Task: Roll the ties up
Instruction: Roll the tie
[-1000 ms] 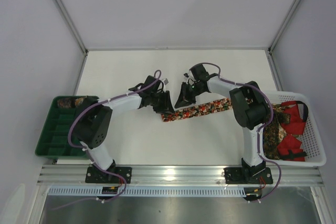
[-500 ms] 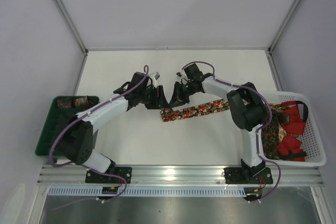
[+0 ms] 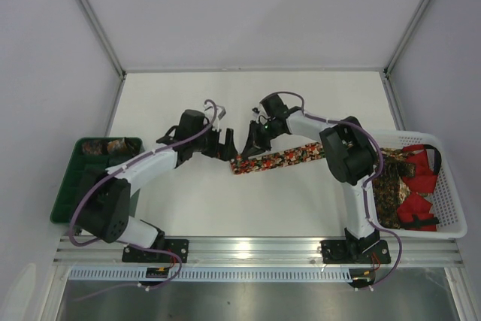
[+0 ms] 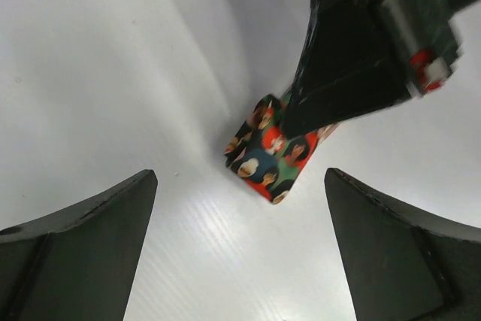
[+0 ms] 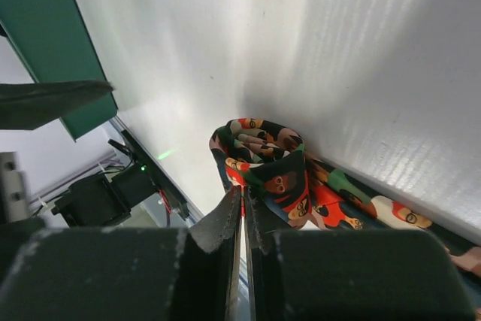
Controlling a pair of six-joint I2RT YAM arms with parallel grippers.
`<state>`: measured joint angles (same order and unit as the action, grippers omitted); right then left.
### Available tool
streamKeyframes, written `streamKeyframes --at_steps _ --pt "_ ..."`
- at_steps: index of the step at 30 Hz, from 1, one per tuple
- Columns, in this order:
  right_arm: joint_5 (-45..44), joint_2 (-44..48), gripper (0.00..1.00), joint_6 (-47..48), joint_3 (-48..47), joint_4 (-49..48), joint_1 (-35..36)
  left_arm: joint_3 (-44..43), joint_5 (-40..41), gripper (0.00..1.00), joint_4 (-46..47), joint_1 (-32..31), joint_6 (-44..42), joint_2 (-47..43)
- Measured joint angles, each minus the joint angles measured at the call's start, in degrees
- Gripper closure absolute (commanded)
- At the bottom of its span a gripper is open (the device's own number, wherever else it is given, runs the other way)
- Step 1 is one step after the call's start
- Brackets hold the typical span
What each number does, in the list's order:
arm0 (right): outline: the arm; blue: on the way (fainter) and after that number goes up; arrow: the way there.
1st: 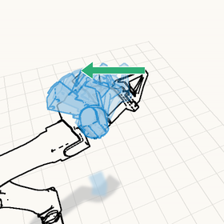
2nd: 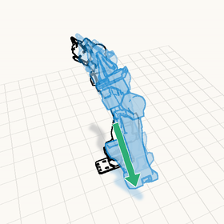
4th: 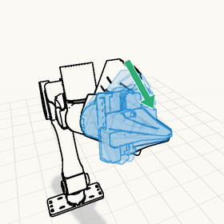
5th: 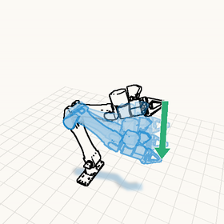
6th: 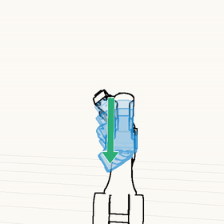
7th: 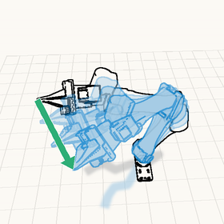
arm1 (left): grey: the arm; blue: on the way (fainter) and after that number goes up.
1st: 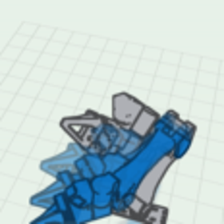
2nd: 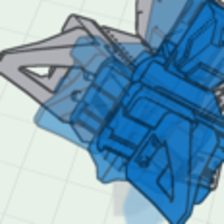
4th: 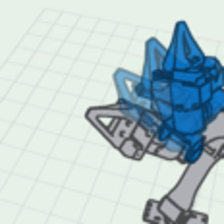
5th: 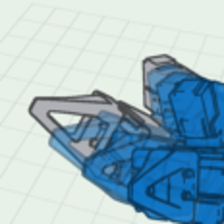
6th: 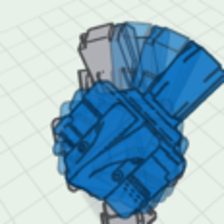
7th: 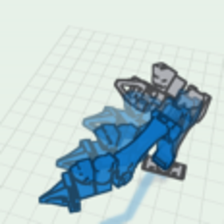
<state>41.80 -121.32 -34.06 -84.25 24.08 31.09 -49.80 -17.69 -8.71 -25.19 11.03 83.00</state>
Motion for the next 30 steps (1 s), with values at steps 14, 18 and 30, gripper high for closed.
streamKeyframes --at_steps 14,18,30 --pt "0.2 0.02 0.91 0.35 1.73 0.46 -1.57 -1.27 -8.44 0.0 8.09 -3.45 -20.02 7.74" --pt "0.74 0.63 0.91 -0.57 1.81 0.42 -2.27 -6.88 -9.53 0.0 4.28 -3.65 -22.18 12.9" --pt "0.98 14.67 0.92 -1.49 5.6 0.94 -12.59 -16.81 -5.99 0.0 -11.08 -8.26 -29.57 17.81"
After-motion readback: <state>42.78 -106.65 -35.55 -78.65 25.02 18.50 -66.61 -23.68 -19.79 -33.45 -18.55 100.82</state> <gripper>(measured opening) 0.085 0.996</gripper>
